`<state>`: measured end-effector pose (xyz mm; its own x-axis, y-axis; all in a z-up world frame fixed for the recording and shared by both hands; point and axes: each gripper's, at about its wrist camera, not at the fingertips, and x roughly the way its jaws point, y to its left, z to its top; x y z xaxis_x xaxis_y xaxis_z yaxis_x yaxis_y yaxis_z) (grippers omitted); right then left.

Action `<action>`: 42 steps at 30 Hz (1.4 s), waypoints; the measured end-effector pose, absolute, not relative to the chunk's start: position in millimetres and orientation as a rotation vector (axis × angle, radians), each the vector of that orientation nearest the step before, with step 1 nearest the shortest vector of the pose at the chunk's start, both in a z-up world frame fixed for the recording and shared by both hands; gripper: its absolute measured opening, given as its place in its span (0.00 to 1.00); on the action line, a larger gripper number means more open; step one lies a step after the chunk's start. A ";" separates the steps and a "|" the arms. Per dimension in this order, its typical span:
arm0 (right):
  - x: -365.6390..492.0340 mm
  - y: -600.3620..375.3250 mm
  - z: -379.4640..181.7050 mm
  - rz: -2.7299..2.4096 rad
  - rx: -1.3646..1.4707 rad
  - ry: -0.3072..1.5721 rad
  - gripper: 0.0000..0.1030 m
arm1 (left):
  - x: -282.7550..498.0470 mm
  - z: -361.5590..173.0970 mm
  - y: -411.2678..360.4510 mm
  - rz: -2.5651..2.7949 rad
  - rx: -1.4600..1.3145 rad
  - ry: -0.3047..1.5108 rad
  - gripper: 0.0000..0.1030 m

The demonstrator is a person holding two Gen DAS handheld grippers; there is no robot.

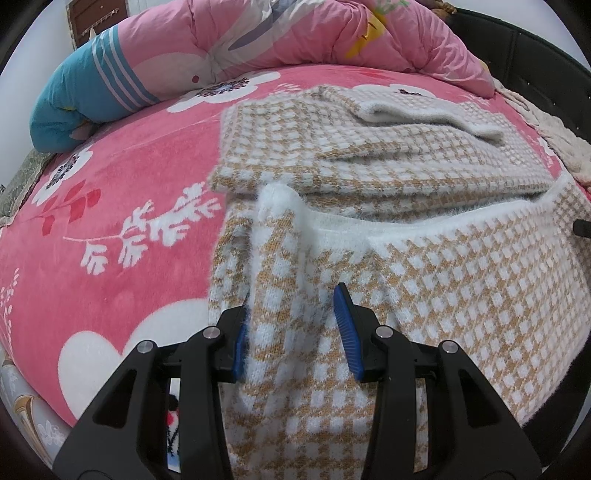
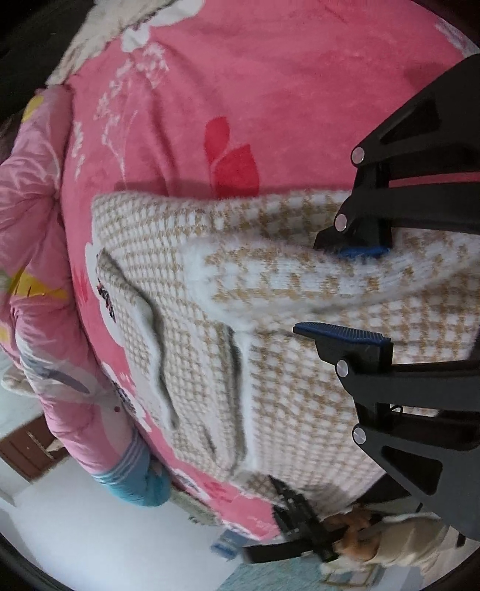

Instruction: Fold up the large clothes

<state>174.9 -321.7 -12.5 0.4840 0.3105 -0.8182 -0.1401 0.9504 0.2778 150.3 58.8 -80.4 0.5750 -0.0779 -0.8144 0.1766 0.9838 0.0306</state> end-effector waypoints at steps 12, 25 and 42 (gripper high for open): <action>173.9 -296.0 -24.3 0.138 -0.028 1.020 0.26 | 151.5 -80.5 53.9 -0.118 0.143 0.955 0.39; 173.1 -294.6 -24.5 0.133 -0.044 1.014 0.26 | 147.1 -79.5 41.2 -0.054 0.193 0.958 0.39; 174.1 -291.7 -25.6 0.115 -0.043 1.026 0.26 | 145.6 -78.4 40.0 -0.041 0.197 0.957 0.39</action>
<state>174.1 -291.7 -25.6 0.5131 0.0755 -0.8550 -0.1161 0.9931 0.0180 145.6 40.0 -78.4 0.5765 0.0519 -0.8154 0.1219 0.9814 0.1486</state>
